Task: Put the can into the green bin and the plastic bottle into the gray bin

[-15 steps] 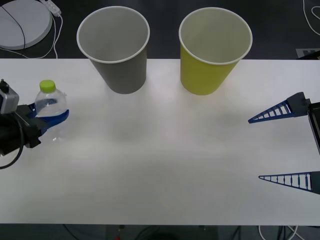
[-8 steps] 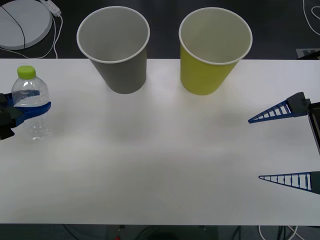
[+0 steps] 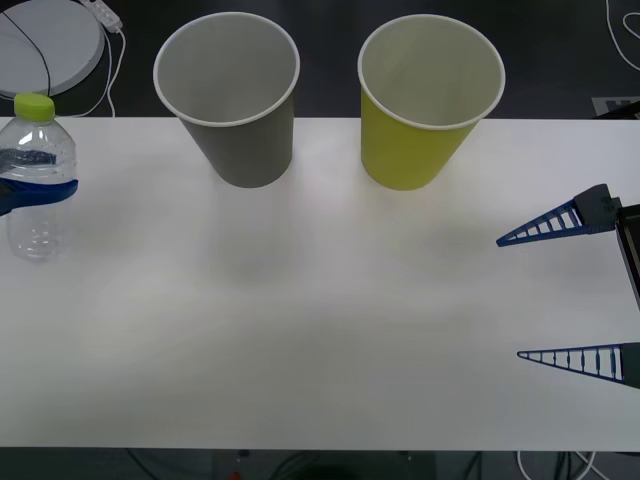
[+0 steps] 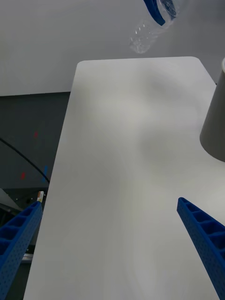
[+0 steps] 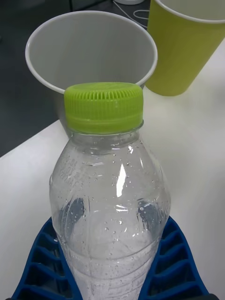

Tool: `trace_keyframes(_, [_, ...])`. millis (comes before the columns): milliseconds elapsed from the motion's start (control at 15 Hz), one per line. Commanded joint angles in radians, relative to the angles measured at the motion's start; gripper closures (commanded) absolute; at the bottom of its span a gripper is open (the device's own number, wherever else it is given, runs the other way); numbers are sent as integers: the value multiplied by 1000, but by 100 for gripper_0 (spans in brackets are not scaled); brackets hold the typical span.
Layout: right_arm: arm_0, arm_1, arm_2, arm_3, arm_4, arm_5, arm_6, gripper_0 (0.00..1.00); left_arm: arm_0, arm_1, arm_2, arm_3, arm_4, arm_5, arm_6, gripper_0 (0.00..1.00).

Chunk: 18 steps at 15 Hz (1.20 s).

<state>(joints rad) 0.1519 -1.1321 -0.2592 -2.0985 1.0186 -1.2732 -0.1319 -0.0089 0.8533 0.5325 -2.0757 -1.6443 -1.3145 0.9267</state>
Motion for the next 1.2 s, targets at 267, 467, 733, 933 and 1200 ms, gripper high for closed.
trace_keyframes(267, [0, 0, 0, 0, 0, 0, 0, 0, -145, 86, 1, 2, -28, -160, 152, 100])
trace_keyframes(467, [0, 0, 0, 0, 0, 0, 0, 0, -235, 122, -49, 42, -40, -204, 192, 100])
trace_keyframes(733, [0, 0, 0, 0, 0, 0, 0, 0, -384, 178, -174, 180, -39, -206, 188, 100])
trace_keyframes(933, [0, 0, 0, 0, 0, 0, 0, 0, -488, 224, -273, 259, -39, -206, 193, 100])
trace_keyframes(1200, [0, 0, 0, 0, 0, 0, 0, 0, -617, 256, -388, 347, -45, -207, 199, 100])
